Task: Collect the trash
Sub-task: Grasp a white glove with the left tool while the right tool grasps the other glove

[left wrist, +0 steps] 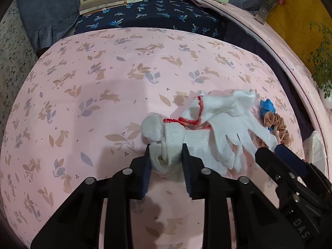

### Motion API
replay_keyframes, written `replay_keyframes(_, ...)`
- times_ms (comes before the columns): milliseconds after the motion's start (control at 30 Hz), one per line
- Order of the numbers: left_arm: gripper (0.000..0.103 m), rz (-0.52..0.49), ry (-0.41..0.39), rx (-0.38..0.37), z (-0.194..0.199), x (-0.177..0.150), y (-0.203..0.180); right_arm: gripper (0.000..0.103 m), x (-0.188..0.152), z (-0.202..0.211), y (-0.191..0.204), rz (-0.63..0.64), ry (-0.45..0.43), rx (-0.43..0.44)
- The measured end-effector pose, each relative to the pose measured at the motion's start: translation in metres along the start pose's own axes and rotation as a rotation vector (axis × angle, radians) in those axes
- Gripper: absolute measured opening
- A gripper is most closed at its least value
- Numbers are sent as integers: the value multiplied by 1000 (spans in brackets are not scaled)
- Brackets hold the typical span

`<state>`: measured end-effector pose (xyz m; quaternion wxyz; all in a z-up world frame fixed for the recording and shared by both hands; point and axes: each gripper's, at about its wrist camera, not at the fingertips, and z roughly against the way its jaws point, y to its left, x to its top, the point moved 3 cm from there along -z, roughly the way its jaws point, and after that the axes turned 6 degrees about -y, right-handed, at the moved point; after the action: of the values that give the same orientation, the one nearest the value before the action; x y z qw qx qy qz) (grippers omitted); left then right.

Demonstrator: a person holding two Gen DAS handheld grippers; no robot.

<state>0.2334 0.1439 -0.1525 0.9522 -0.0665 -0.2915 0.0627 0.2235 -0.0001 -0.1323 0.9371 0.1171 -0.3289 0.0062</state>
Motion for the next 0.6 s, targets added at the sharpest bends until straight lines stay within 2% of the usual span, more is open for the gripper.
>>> replay_keyframes(67,18,17,3,-20,2,2,4,48,2,-3,3,2,1,5)
replay_keyframes(400,18,32,4,8,5,1,21,48,-3,-36,25,4,62,52)
replay_keyframes(467,18,35,5,7,5,1,22,47,-6,-39,29,20,59,39)
replay_keyframes(533,18,36,5,7,6,0,23,39,-8,-40,33,51,49,19)
replay_keyframes(567,18,34,4,8,6,0,22,28,-9,-40,33,65,47,8)
replay_keyframes(600,17,33,3,9,7,0,22,11,-9,-40,34,81,45,1)
